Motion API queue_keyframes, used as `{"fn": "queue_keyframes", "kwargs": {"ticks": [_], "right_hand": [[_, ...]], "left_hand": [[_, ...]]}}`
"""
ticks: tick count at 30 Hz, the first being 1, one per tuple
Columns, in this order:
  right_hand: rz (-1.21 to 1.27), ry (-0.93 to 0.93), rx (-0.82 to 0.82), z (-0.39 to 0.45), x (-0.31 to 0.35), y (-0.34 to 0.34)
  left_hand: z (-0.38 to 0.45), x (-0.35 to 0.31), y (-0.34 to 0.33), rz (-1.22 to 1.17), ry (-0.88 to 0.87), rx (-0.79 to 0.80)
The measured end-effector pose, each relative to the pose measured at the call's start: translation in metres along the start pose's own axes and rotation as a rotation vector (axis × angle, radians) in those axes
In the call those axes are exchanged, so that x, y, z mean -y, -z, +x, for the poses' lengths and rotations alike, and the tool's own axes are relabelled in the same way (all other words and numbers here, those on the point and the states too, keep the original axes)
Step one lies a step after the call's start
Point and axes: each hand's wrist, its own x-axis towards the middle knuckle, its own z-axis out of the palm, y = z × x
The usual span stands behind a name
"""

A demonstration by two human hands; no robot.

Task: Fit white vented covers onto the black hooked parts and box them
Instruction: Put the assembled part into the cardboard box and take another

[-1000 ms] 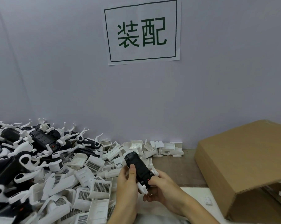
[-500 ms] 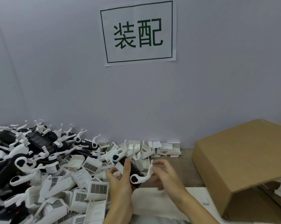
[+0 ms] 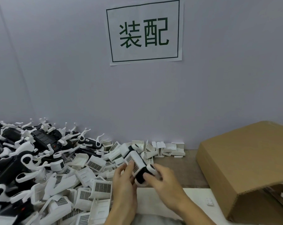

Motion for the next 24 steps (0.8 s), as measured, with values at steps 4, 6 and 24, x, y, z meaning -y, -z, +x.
{"fn": "queue_keyframes", "kwargs": {"ticks": [4,6,24], "right_hand": [[0.358,-0.146,0.048,0.001,-0.006,0.009],[0.387,-0.188,0.04,0.001,-0.011,0.008],[-0.15,-0.289,-0.368,0.009,-0.021,0.018]], "left_hand": [[-0.003,0.001,-0.001,0.025,-0.015,0.018],[-0.003,0.003,-0.002,0.019,-0.033,0.006],[-0.018,0.006,-0.011,0.422,-0.42,0.147]]}}
